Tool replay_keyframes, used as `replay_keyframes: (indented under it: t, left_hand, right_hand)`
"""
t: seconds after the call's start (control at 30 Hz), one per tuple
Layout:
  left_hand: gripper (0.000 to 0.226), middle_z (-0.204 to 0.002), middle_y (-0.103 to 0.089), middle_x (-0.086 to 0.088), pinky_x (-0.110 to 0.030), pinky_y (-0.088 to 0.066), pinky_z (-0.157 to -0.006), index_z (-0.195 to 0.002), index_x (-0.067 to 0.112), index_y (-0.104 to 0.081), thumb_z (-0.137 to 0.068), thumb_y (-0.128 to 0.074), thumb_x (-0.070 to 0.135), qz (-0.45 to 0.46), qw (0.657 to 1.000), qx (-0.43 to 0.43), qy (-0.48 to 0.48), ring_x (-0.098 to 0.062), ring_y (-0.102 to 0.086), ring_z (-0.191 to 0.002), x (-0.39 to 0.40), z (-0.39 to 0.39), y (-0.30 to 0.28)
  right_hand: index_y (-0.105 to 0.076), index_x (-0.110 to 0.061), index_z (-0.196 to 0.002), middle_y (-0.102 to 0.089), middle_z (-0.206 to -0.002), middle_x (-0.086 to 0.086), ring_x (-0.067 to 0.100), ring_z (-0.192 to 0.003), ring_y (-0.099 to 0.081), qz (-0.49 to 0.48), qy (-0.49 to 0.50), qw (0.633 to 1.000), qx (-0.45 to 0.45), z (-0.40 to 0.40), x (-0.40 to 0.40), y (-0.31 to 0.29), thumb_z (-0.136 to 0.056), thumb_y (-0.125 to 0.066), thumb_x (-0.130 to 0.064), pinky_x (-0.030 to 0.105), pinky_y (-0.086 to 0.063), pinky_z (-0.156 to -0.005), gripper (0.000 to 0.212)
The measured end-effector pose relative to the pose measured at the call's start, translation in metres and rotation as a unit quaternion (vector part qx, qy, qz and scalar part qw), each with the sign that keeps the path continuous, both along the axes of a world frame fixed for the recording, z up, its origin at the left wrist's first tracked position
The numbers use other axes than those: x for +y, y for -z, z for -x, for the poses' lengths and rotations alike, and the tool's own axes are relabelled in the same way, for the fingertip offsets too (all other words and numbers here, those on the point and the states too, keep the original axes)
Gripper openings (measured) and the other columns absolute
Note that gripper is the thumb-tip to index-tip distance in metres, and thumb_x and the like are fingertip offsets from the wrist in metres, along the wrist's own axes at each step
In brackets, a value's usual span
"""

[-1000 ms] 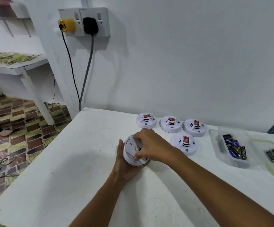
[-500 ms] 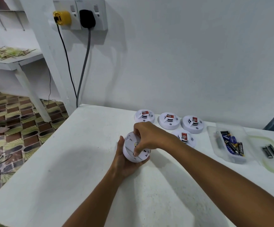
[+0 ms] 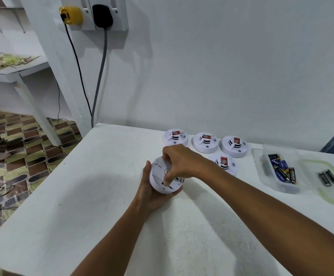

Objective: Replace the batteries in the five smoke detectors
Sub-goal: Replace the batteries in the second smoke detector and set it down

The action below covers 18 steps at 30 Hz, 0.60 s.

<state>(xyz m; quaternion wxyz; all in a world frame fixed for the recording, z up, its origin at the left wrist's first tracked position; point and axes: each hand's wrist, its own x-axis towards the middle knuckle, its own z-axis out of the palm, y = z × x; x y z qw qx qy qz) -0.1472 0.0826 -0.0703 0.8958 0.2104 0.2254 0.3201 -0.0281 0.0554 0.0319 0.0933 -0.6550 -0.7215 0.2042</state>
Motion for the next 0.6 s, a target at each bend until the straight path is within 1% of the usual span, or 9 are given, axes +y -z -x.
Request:
replay_keyframes:
  t: [0.07,0.1,0.13,0.17,0.27,0.37,0.47,0.53,0.6]
  left_hand:
    - [0.074,-0.109,-0.069,-0.014,-0.046,-0.058,-0.072,-0.121,0.015,-0.054,-0.066,-0.064,0.064,-0.003,1.0,0.005,-0.005,-0.03,-0.07,-0.089,-0.001,-0.001,-0.001]
    - [0.078,-0.106,-0.07,-0.014,-0.044,-0.059,-0.066,-0.113,0.014,-0.057,-0.055,-0.079,0.06,0.002,1.0,0.002,-0.006,-0.03,-0.071,-0.083,-0.002,-0.002,-0.004]
    - [0.088,-0.099,-0.072,-0.014,-0.041,-0.059,-0.059,-0.108,0.013,-0.057,-0.038,-0.088,0.057,-0.003,1.0,0.005,-0.008,-0.029,-0.073,-0.077,-0.001,-0.003,-0.001]
    - [0.096,-0.096,-0.073,-0.014,-0.04,-0.059,-0.057,-0.106,0.012,-0.057,-0.027,-0.091,0.055,0.001,1.0,0.004,-0.001,-0.028,-0.073,-0.075,-0.001,-0.004,-0.003]
    - [0.096,-0.11,-0.069,-0.018,-0.045,-0.059,-0.067,-0.114,0.011,-0.057,-0.034,-0.091,0.051,0.018,1.0,-0.02,0.005,-0.033,-0.071,-0.087,0.002,-0.001,0.003]
    - [0.111,-0.11,-0.07,-0.017,-0.046,-0.059,-0.074,-0.122,0.013,-0.052,-0.028,-0.093,0.053,-0.008,0.999,-0.024,0.034,-0.033,-0.069,-0.096,0.004,0.0,0.007]
    - [0.109,-0.117,-0.067,-0.018,-0.05,-0.057,-0.077,-0.126,0.012,-0.052,-0.032,-0.094,0.051,-0.002,0.998,-0.04,0.039,-0.036,-0.068,-0.101,0.003,0.002,0.007]
    - [0.108,-0.116,-0.067,-0.019,-0.051,-0.057,-0.077,-0.125,0.011,-0.053,-0.033,-0.094,0.049,-0.002,0.998,-0.048,0.038,-0.036,-0.069,-0.099,0.0,0.002,0.004]
    - [0.104,-0.116,-0.068,-0.019,-0.051,-0.057,-0.081,-0.124,0.011,-0.054,-0.035,-0.094,0.05,-0.013,0.998,-0.053,0.039,-0.035,-0.069,-0.099,-0.002,0.003,0.003]
  right_hand:
    - [-0.049,-0.014,-0.091,-0.053,-0.084,0.0,0.015,-0.07,-0.048,-0.002,0.014,1.0,0.006,-0.001,-0.001,0.002,-0.059,-0.088,-0.034,0.023,-0.033,-0.053,0.054]
    - [-0.051,-0.013,-0.091,-0.053,-0.083,0.0,0.015,-0.069,-0.048,-0.004,0.024,1.0,0.012,-0.002,-0.001,0.004,-0.058,-0.088,-0.035,0.023,-0.033,-0.053,0.054]
    - [-0.053,-0.012,-0.091,-0.055,-0.082,0.001,0.015,-0.069,-0.048,-0.006,0.036,0.999,0.021,-0.003,-0.001,0.005,-0.057,-0.089,-0.037,0.023,-0.034,-0.053,0.055]
    - [-0.056,-0.011,-0.091,-0.056,-0.082,0.001,0.015,-0.068,-0.05,-0.009,0.047,0.998,0.027,-0.004,-0.002,0.007,-0.056,-0.089,-0.037,0.023,-0.036,-0.054,0.055]
    - [-0.058,-0.01,-0.091,-0.059,-0.081,0.002,0.016,-0.068,-0.052,-0.012,0.061,0.998,0.027,-0.005,-0.005,0.009,-0.056,-0.089,-0.038,0.024,-0.037,-0.055,0.055]
    - [-0.059,-0.01,-0.091,-0.06,-0.08,0.002,0.015,-0.066,-0.052,-0.011,0.064,0.997,0.029,-0.004,-0.007,0.009,-0.058,-0.088,-0.037,0.022,-0.036,-0.053,0.052]
    - [-0.059,-0.009,-0.092,-0.061,-0.081,0.004,0.015,-0.066,-0.052,-0.013,0.072,0.997,0.038,-0.003,-0.008,0.011,-0.059,-0.087,-0.037,0.022,-0.036,-0.053,0.051]
    - [-0.059,-0.01,-0.095,-0.064,-0.086,0.005,0.017,-0.071,-0.056,-0.023,0.08,0.995,0.05,-0.004,-0.01,0.013,-0.059,-0.087,-0.036,0.026,-0.042,-0.058,0.052]
    - [-0.059,-0.013,-0.101,-0.064,-0.092,0.004,0.019,-0.08,-0.06,-0.04,0.095,0.99,0.097,-0.006,-0.016,0.018,-0.059,-0.087,-0.033,0.032,-0.05,-0.068,0.055]
